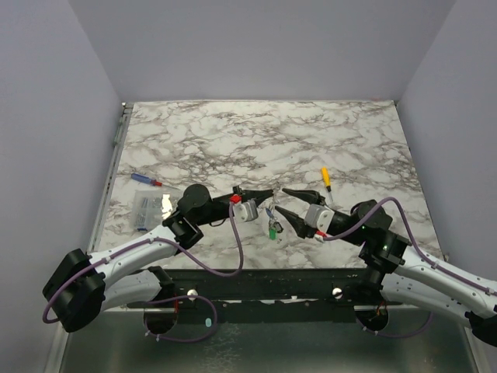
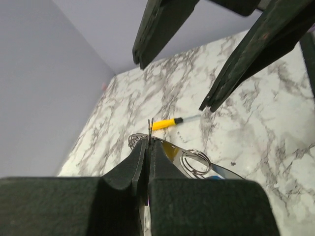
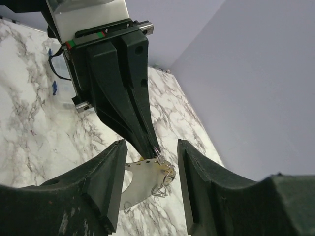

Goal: Put the keys on the keyring

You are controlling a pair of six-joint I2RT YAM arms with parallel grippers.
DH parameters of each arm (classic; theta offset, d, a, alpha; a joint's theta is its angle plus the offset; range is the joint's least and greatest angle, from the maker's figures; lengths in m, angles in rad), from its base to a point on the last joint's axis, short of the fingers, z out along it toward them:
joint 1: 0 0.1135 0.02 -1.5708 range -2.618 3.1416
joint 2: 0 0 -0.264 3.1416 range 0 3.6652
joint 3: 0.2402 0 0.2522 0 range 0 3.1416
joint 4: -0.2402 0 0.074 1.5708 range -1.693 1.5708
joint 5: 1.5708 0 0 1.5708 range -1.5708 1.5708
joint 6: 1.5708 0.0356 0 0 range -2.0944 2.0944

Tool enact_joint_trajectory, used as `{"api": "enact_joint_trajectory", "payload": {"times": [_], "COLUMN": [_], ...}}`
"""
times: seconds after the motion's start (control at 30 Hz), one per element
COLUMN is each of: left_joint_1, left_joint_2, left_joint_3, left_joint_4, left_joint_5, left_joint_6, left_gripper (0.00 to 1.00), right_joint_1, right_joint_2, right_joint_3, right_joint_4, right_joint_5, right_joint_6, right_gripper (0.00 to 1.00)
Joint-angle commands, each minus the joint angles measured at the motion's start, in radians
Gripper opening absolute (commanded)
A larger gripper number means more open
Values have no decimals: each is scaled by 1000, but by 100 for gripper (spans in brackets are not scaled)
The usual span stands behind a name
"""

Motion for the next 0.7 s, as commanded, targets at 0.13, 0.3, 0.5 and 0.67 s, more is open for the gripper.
{"api": "enact_joint_trajectory", "payload": {"times": [0.13, 0.3, 0.5, 0.67], "left_joint_1": [-1, -17, -43, -65], "left_joint_2": [11, 9, 17, 20], "left_joint_3": [65, 83, 111, 124], "left_joint_4": [-182, -249, -327, -356], "left_joint_5": [-161, -206, -216, -210], "left_joint_6": [177, 225, 256, 262], "left_gripper": [0, 0, 0, 0], "right_joint_1": [5, 5, 5, 5], "right_joint_2": [40, 106, 173, 214], "right_joint_3": [45, 92, 131, 140], "right_joint_4": [-147, -233, -240, -228], "right_joint_5": [99, 124, 132, 122], "right_joint_6": [-90, -133, -149, -151], "right_gripper": [55, 55, 54, 51]}}
